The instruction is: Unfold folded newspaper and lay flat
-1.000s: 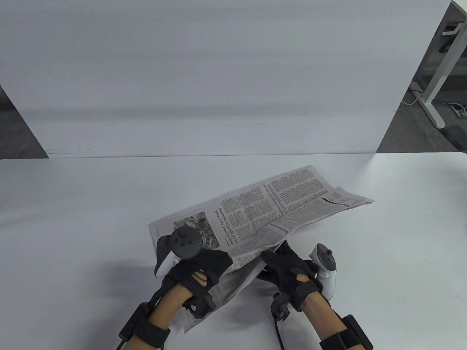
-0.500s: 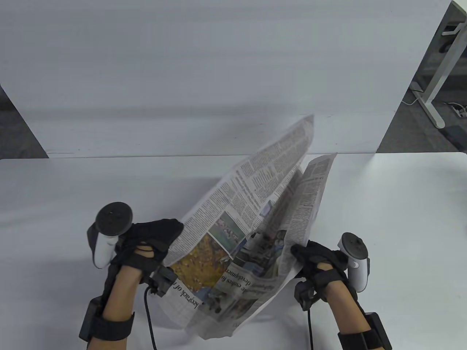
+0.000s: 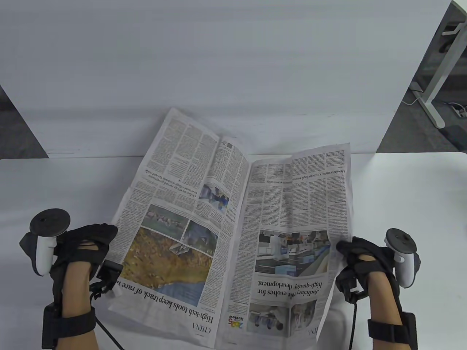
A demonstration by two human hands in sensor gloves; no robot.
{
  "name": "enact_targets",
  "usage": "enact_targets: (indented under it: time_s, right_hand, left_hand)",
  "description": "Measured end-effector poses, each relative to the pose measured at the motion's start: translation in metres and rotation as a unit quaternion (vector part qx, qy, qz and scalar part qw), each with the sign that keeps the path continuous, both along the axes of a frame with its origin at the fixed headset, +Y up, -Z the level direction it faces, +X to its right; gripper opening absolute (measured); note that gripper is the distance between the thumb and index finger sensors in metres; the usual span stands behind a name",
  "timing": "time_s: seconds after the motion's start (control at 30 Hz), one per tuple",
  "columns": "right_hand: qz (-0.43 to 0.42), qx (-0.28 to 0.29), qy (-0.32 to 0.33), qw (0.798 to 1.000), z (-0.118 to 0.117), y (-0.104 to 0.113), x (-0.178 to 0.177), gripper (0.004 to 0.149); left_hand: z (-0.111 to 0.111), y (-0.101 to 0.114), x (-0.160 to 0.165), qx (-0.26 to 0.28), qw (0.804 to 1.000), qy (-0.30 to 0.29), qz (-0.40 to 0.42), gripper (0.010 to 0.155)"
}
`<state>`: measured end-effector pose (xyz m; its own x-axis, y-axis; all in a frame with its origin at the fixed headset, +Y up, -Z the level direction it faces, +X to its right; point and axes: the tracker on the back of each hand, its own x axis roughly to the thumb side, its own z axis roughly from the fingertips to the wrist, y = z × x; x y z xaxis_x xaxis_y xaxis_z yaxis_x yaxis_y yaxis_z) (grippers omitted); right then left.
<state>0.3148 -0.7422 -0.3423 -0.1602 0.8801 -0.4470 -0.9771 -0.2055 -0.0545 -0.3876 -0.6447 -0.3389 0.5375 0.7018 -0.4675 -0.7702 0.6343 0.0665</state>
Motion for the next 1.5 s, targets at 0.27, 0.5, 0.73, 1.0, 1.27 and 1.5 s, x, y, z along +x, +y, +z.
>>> enact_targets:
  time_s: [0.27,0.5,0.73,1.0,1.27,1.5]
  right_hand:
    - [0.055,-0.024,-0.002,0.998,0.0,-0.005,0.013,0.05]
    - [0.061,-0.016,-0.012,0.998,-0.001,-0.005,0.014,0.054]
    - [0.047,0.043,-0.05,0.997,0.003,0.01,0.025,0.072]
    - [0.304,0.164,-0.049,0.937,0.02,0.076,-0.008,0.072]
    - [0.425,0.086,0.146,0.889,0.013,0.044,-0.086,0.074]
    - [0.425,-0.094,0.279,0.856,0.016,-0.003,-0.117,0.079]
  left_hand:
    - [-0.006,-0.042,-0.025,-0.083,0.995,0.04,-0.022,0.039]
    - [-0.007,-0.06,-0.031,-0.129,0.988,0.061,-0.06,0.04]
    - [0.007,-0.059,-0.055,-0.127,0.989,0.077,-0.014,0.063]
    - [0.011,0.009,-0.019,-0.018,0.994,0.04,-0.097,0.071]
    - [-0.035,-0.049,0.091,-0.1,0.958,-0.189,-0.19,0.072]
    - [-0.039,-0.092,0.122,-0.171,0.923,-0.224,-0.263,0.07]
